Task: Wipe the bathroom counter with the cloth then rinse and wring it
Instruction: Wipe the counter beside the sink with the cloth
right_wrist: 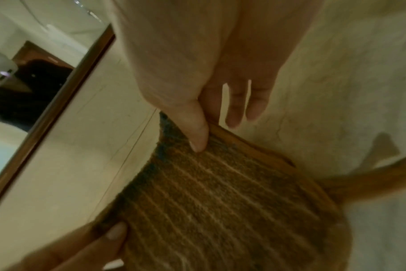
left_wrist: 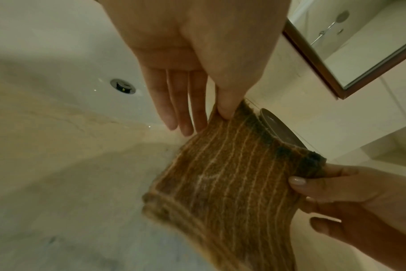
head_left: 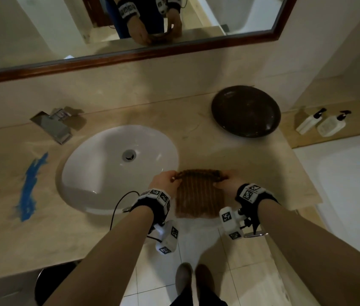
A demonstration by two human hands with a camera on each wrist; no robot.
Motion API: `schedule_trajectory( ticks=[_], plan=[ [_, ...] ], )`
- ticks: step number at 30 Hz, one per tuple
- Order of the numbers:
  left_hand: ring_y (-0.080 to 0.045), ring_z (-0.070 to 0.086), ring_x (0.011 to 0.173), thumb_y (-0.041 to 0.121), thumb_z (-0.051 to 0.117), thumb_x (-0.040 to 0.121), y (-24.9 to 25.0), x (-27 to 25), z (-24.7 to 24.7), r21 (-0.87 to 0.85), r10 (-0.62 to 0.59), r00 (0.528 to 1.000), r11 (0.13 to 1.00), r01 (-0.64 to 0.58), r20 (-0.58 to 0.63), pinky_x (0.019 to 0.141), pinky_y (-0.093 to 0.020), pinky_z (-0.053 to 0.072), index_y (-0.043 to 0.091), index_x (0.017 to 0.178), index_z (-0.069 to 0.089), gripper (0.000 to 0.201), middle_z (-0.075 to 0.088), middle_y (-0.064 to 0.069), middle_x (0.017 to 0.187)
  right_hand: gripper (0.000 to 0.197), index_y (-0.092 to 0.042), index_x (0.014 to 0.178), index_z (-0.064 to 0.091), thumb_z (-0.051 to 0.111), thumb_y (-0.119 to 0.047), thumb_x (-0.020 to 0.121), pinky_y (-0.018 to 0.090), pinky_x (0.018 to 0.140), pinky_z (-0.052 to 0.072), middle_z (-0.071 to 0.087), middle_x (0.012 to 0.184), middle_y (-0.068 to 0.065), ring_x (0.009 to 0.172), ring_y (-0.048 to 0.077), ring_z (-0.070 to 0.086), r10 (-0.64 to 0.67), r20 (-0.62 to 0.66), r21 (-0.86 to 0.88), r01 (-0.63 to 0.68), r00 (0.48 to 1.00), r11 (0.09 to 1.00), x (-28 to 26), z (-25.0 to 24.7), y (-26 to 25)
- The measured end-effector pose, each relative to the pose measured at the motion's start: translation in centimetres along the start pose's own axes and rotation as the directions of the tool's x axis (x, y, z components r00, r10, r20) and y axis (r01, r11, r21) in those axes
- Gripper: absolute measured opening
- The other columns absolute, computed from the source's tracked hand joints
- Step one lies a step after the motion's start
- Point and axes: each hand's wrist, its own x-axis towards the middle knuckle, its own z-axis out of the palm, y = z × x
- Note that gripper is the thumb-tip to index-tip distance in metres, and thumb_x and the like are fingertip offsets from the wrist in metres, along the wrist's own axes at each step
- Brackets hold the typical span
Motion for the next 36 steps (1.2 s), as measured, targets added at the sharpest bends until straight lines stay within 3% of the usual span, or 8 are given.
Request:
schedule_trajectory(
  ticks=[3, 7, 11, 15, 21, 27, 31, 36],
  plan=[
    [-0.03, 0.063, 0.09, 0.027, 0.057, 0.092, -0.1, 1.7, -0.1, 0.043, 0.013, 0.998, 0.999, -0.011, -0.056, 0.075, -0.031, 0.048, 0.011, 0.097, 0.07, 0.021, 0.07, -0.011, 0.093, 0.016, -0.008, 0.106, 0.065, 0.061, -0.014, 0.092, 0.034, 0.073, 0.049, 0.066, 0.092, 0.012, 0.091, 0.03, 0.063, -0.094, -0.045, -0.059, 0.091, 0.995, 0.994, 0.5, -0.4, -0.8],
    [-0.028, 0.067, 0.09, 0.021, 0.064, 0.087, -0.7, 1.9, 0.5, -0.081, -0.015, 0.996, 0.997, 0.008, -0.088, 0.083, -0.035, 0.054, 0.017, 0.105, 0.073, 0.021, 0.073, -0.008, 0.094, 0.028, -0.002, 0.122, 0.054, 0.05, 0.003, 0.095, 0.023, 0.043, 0.053, 0.058, 0.077, 0.011, 0.046, 0.015, 0.063, 0.007, 0.005, 0.349, -0.008, 1.0, 0.937, 0.9, 0.0, -0.5],
    [-0.022, 0.066, 0.085, 0.015, 0.067, 0.081, -1.9, 0.3, 0.7, -0.191, -0.027, 0.995, 0.982, 0.008, -0.097, 0.087, -0.035, 0.054, 0.027, 0.1, 0.075, 0.024, 0.071, -0.002, 0.102, 0.027, 0.0, 0.117, 0.059, 0.042, 0.007, 0.097, 0.015, 0.05, 0.052, 0.063, 0.106, 0.019, 0.068, 0.019, 0.065, -0.031, 0.08, 0.42, -0.005, 0.996, 0.908, -0.5, 0.3, 0.1],
    [-0.021, 0.055, 0.109, 0.022, 0.065, 0.085, -3.1, -2.4, 0.7, 0.116, 0.164, 0.986, 0.98, -0.159, -0.031, 0.095, -0.028, 0.043, 0.031, 0.107, 0.073, 0.025, 0.057, 0.001, 0.123, 0.039, -0.013, 0.111, 0.071, 0.052, 0.011, 0.087, 0.006, 0.093, 0.029, 0.049, 0.14, 0.0, 0.125, 0.015, 0.048, -0.25, 0.073, -0.211, 0.26, 0.966, 0.942, -2.0, 0.5, 2.1],
    [-0.028, 0.052, 0.114, 0.045, 0.07, 0.072, -6.0, -5.9, 2.8, 0.461, 0.319, 0.947, 0.834, -0.303, 0.045, 0.093, -0.043, 0.044, 0.04, 0.128, 0.056, 0.057, 0.053, -0.004, 0.13, 0.042, -0.032, 0.104, 0.072, 0.049, -0.002, 0.085, 0.032, 0.115, 0.02, 0.025, 0.156, -0.007, 0.144, 0.025, 0.021, -0.329, 0.081, -0.493, 0.325, 0.941, 0.807, -3.6, 1.7, 4.0],
    [-0.028, 0.039, 0.137, 0.036, 0.024, 0.09, -7.1, -7.6, 5.1, 0.45, 0.277, 0.953, 0.871, -0.196, -0.122, 0.112, -0.043, 0.028, 0.009, 0.146, 0.035, 0.064, 0.038, -0.013, 0.15, 0.054, -0.015, 0.145, 0.037, 0.042, -0.026, 0.093, 0.052, 0.115, 0.025, 0.016, 0.159, 0.01, 0.143, 0.035, 0.022, -0.667, 0.234, -0.686, 0.606, 0.707, 0.402, -4.9, 8.2, 2.3],
    [-0.025, -0.007, 0.148, 0.042, 0.0, 0.09, -8.1, -7.6, 6.5, 0.546, 0.187, 0.982, 0.82, -0.17, 0.025, 0.114, -0.036, -0.01, 0.008, 0.151, -0.005, 0.07, -0.009, -0.011, 0.16, 0.072, -0.023, 0.15, -0.018, -0.008, -0.054, 0.085, 0.047, 0.117, -0.01, -0.029, 0.155, 0.0, 0.145, 0.024, -0.021, -0.459, 0.268, -0.763, 0.478, 0.847, 0.436, -4.5, 12.3, 4.3],
    [-0.023, -0.018, 0.146, 0.043, 0.018, 0.099, -7.4, -7.8, 6.4, 0.544, 0.117, 0.99, 0.826, -0.144, 0.085, 0.119, -0.042, -0.006, 0.008, 0.15, -0.012, 0.069, -0.021, -0.008, 0.158, 0.065, -0.025, 0.148, -0.021, 0.019, -0.044, 0.1, 0.046, 0.117, -0.009, -0.023, 0.158, 0.001, 0.146, 0.025, -0.017, -0.436, 0.163, -0.788, 0.383, 0.885, 0.482, -1.6, 9.5, 4.7]
  ],
)
